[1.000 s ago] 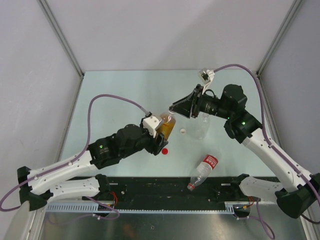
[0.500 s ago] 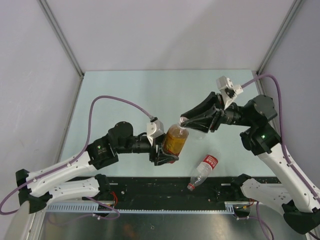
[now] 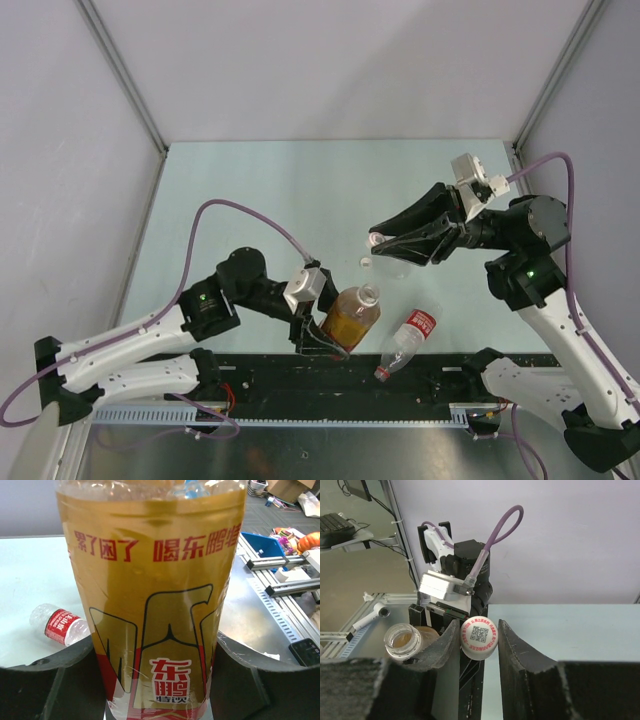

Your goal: Unscrew the bottle caps

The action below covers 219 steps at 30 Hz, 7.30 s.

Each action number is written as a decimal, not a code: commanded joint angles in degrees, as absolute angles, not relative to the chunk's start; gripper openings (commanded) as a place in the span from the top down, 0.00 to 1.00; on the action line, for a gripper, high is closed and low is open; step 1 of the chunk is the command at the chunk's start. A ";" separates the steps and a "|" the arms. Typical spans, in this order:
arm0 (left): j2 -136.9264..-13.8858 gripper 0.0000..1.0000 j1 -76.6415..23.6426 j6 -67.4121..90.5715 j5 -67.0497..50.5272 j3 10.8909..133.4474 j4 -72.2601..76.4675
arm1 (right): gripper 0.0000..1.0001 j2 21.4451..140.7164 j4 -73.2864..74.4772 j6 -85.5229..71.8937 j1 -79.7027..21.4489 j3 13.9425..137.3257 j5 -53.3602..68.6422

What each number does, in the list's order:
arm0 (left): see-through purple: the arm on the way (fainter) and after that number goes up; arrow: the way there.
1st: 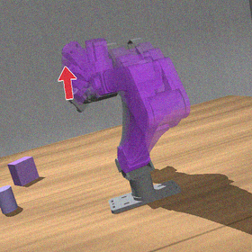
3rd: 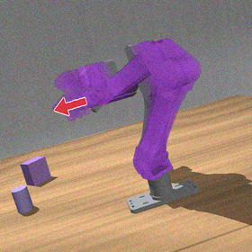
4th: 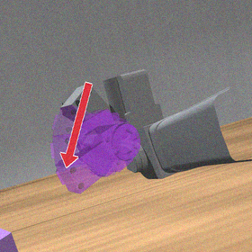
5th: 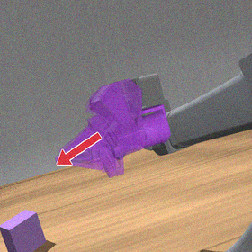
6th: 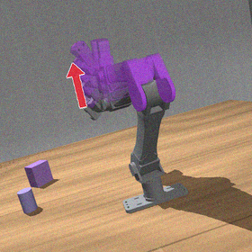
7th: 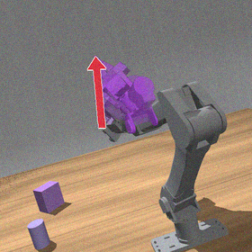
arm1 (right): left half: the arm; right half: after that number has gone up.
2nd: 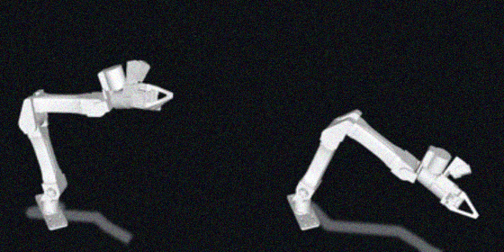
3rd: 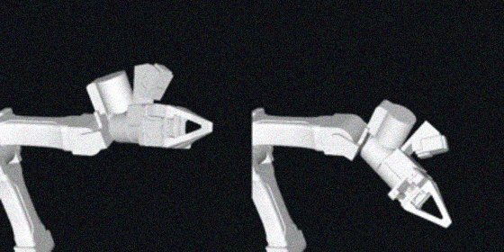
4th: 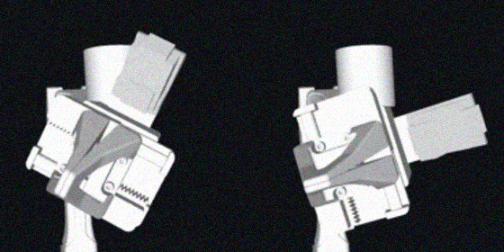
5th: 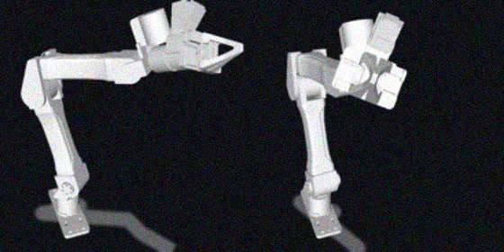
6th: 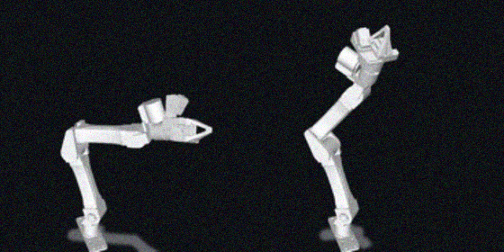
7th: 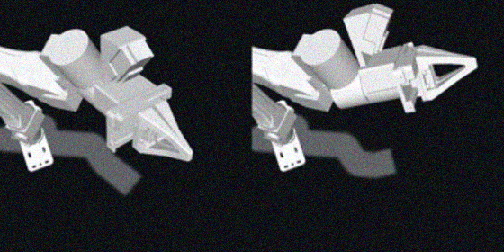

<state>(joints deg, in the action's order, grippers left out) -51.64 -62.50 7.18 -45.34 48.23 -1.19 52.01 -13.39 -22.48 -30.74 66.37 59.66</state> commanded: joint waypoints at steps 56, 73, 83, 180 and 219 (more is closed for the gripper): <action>-38.10 0.97 -45.22 17.66 -2.42 32.71 -2.73 | 0.06 81.20 12.29 -11.73 -35.43 61.84 32.46; -40.04 0.97 -45.28 15.45 -19.73 33.90 3.72 | 0.01 70.37 -18.98 -32.71 -30.35 61.87 58.58; -43.07 0.95 -45.63 15.24 -25.96 35.05 6.22 | 0.17 73.18 -29.41 -41.11 -32.14 61.87 57.23; -21.80 0.01 -45.87 18.45 17.11 33.62 -12.03 | 0.01 83.95 -21.94 -5.74 -55.46 61.86 -0.86; -47.16 0.01 -6.82 23.84 -14.49 38.07 -22.99 | 0.01 51.15 11.56 -24.32 2.53 49.13 9.85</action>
